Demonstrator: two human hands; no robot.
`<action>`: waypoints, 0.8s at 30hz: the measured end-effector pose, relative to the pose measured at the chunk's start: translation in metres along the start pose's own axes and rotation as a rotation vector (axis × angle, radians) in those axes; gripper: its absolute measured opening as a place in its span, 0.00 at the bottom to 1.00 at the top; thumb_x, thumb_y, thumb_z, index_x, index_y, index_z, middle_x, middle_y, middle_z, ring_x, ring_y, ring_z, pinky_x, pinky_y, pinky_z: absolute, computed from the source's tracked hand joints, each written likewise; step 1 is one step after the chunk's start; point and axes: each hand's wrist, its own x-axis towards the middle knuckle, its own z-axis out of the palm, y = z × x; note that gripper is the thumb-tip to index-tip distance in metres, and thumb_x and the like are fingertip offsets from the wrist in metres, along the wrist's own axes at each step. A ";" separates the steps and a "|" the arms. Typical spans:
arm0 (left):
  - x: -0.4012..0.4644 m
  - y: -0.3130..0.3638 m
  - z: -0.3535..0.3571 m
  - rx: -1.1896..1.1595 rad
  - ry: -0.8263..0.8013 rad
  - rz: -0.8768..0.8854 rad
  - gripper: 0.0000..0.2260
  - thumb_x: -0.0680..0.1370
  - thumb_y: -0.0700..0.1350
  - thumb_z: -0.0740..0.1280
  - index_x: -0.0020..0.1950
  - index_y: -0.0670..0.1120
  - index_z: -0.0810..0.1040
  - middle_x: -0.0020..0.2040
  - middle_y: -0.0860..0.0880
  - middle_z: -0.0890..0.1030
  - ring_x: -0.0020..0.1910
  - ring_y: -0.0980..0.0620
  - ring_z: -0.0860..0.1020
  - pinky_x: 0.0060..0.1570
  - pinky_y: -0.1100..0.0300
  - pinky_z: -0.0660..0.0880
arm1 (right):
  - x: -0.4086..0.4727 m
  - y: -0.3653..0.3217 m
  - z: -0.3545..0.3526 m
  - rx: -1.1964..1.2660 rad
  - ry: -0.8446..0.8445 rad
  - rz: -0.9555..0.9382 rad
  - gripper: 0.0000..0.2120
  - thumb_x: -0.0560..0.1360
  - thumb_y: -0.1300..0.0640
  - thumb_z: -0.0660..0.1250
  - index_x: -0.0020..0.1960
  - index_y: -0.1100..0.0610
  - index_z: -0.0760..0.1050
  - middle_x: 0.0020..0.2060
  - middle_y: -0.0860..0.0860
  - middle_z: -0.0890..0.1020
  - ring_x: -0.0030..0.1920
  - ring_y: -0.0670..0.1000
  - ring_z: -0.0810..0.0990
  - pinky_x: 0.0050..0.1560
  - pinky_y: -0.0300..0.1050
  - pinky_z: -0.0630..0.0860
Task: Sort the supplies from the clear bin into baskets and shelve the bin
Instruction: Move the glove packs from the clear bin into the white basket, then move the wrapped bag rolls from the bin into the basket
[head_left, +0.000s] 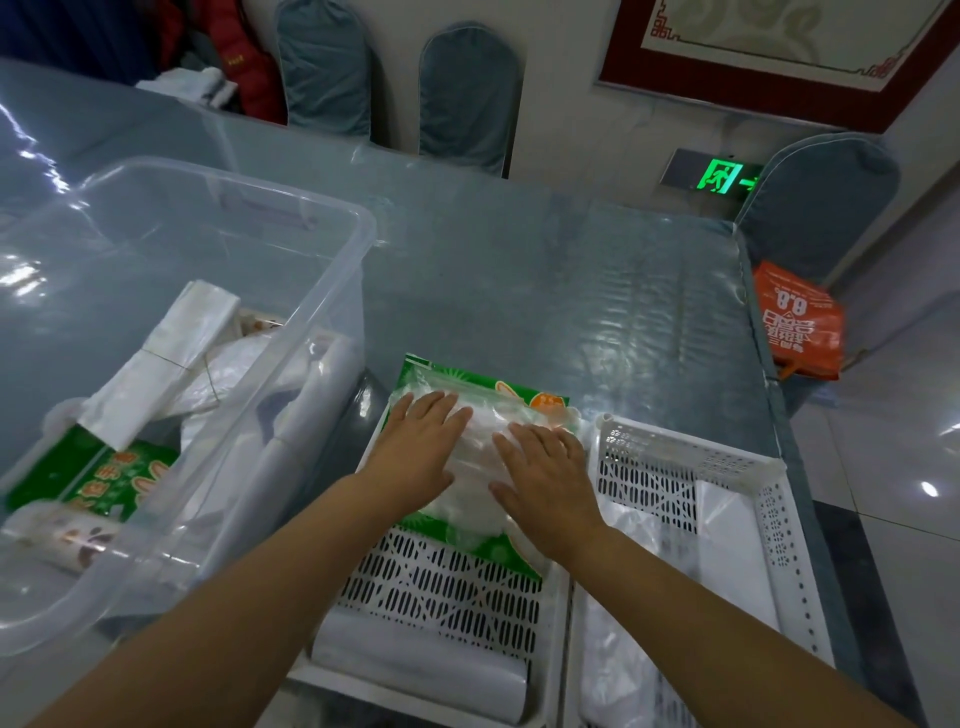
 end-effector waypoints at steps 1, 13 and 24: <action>-0.003 0.002 -0.005 -0.001 0.024 0.000 0.34 0.74 0.51 0.67 0.75 0.49 0.54 0.76 0.46 0.56 0.75 0.46 0.52 0.73 0.48 0.46 | 0.000 0.000 -0.003 0.011 0.028 0.001 0.21 0.70 0.46 0.68 0.60 0.55 0.75 0.57 0.54 0.80 0.58 0.56 0.78 0.60 0.56 0.71; -0.082 -0.011 -0.138 -0.146 0.403 -0.052 0.03 0.74 0.46 0.65 0.45 0.51 0.78 0.44 0.52 0.79 0.43 0.50 0.75 0.37 0.59 0.66 | 0.045 -0.042 -0.083 0.343 0.444 -0.123 0.05 0.72 0.65 0.67 0.45 0.60 0.81 0.37 0.55 0.83 0.38 0.56 0.79 0.43 0.45 0.66; -0.165 -0.212 -0.162 -0.041 0.252 -0.306 0.08 0.75 0.48 0.64 0.53 0.53 0.77 0.52 0.52 0.79 0.53 0.48 0.76 0.46 0.56 0.71 | 0.141 -0.203 -0.135 0.440 0.479 -0.351 0.05 0.72 0.65 0.67 0.44 0.61 0.81 0.38 0.56 0.84 0.39 0.57 0.80 0.43 0.49 0.74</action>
